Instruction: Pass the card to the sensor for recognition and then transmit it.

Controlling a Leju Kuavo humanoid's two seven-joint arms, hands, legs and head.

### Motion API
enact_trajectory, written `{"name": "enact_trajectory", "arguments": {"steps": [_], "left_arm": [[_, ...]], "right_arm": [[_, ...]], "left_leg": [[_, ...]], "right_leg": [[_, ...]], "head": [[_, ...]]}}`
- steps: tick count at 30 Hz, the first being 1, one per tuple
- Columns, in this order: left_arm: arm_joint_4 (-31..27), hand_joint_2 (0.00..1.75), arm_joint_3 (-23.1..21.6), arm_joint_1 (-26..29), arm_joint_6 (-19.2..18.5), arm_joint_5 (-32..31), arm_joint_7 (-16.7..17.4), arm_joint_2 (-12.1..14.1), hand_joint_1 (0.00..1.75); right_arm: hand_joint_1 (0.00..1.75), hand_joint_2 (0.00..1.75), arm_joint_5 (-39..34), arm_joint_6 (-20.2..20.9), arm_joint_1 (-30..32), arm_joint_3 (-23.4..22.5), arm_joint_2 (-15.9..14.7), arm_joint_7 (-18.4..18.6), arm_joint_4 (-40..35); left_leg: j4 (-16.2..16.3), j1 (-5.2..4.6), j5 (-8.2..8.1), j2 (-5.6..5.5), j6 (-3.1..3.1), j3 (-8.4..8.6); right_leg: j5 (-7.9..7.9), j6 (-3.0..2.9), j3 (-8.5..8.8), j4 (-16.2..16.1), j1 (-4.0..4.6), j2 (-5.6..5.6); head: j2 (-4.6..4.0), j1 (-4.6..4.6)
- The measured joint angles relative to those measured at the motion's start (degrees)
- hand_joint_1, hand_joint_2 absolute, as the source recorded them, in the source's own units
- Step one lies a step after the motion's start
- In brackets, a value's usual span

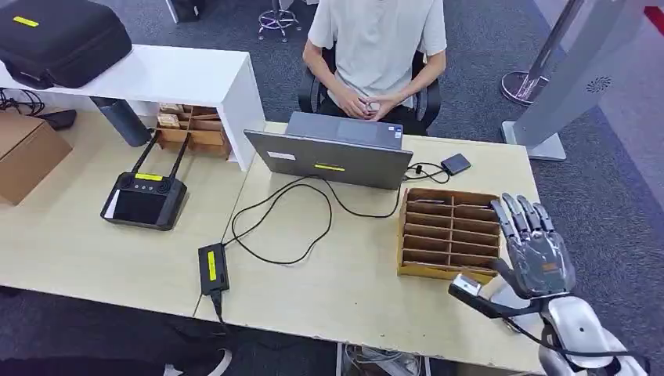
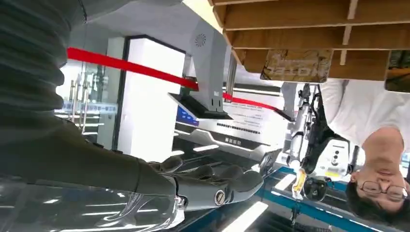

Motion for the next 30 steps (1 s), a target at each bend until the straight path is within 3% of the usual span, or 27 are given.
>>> {"name": "enact_trajectory", "arguments": {"steps": [16,30], "left_arm": [[0.07,1.75,0.81,0.53,-1.84,-1.77,1.05,0.00,0.00],[0.02,1.75,0.76,2.12,-3.34,-3.43,1.07,0.00,0.00]], "right_arm": [[0.00,1.75,-2.47,0.13,-0.85,1.77,-2.43,0.15,0.83],[0.00,1.75,-4.02,0.02,4.08,1.46,-6.53,-0.07,-4.85]], "left_leg": [[0.00,0.00,0.00,0.00,0.00,0.00],[0.00,0.00,-0.01,0.00,0.00,-0.01]], "right_leg": [[0.00,0.00,0.00,0.00,0.00,-0.01],[-0.01,0.00,-0.02,-0.01,0.00,-0.01]], "head": [[0.00,0.00],[0.00,0.00]]}}
